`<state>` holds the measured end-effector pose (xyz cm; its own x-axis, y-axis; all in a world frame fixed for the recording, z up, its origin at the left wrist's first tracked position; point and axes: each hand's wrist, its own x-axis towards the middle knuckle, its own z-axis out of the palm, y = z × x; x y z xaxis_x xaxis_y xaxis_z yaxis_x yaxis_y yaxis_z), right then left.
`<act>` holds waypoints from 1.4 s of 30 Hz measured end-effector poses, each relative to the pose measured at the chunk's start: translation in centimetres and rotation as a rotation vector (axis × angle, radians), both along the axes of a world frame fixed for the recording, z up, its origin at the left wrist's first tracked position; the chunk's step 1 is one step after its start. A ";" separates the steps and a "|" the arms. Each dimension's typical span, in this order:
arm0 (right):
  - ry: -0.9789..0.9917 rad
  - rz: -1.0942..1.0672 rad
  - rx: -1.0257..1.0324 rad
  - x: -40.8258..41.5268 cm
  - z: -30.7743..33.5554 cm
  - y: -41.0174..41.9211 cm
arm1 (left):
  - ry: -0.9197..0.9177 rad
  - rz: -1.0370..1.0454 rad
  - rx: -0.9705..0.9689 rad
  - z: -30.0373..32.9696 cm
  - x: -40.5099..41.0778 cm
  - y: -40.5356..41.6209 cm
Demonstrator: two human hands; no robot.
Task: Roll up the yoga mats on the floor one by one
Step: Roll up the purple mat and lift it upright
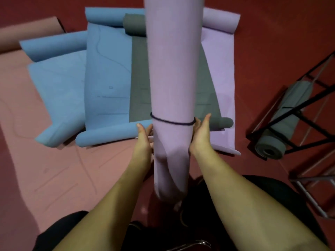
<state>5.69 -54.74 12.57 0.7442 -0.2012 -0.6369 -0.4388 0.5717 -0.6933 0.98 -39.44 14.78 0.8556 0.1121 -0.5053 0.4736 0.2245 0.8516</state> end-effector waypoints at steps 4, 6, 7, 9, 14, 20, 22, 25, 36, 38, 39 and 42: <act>-0.036 -0.007 0.066 0.3 6.0 -1.5 | -0.172 -0.129 0.161 2.3 0.7 3.5; -0.034 -0.037 0.080 -0.8 7.9 -1.5 | -0.167 -0.318 0.161 3.7 1.1 4.1; -0.027 -0.074 0.089 -1.4 8.2 -1.4 | -0.074 -0.411 0.059 4.3 1.4 4.2; -0.047 -0.145 0.118 -2.8 9.0 -1.8 | -0.004 -0.638 -0.008 6.6 1.3 3.6; -0.151 -0.282 0.163 -5.3 11.0 -4.7 | -0.082 -0.732 -0.084 10.7 1.8 1.2; -0.075 -0.290 0.127 -9.3 8.9 -9.7 | 0.022 -1.132 -0.105 12.5 1.3 -4.1; 0.074 -0.370 0.067 -11.3 8.3 -11.4 | -0.019 -1.140 -0.013 11.6 0.2 -5.9; 0.212 -0.401 0.032 -15.0 7.3 -15.3 | -0.041 -1.161 0.138 9.4 -1.5 -9.3; 0.242 0.004 0.104 -23.1 4.5 -30.2 | -0.248 -1.467 0.780 5.9 -3.6 -21.2; 0.260 -0.003 0.116 -24.3 2.4 -32.3 | -0.254 -1.538 0.866 4.5 -3.8 -23.8; 0.273 -0.027 0.111 -24.8 1.1 -32.9 | -0.264 -1.578 0.921 3.9 -4.0 -25.1; 0.291 -0.130 0.163 -26.3 -2.7 -33.8 | -0.306 -1.685 1.031 1.6 -4.3 -28.5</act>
<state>-20.62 -88.53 9.87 0.5015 -0.1602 -0.8502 -0.5210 0.7286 -0.4446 -3.31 -67.97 16.35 0.4220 -0.6494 -0.6327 -0.5135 -0.7463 0.4235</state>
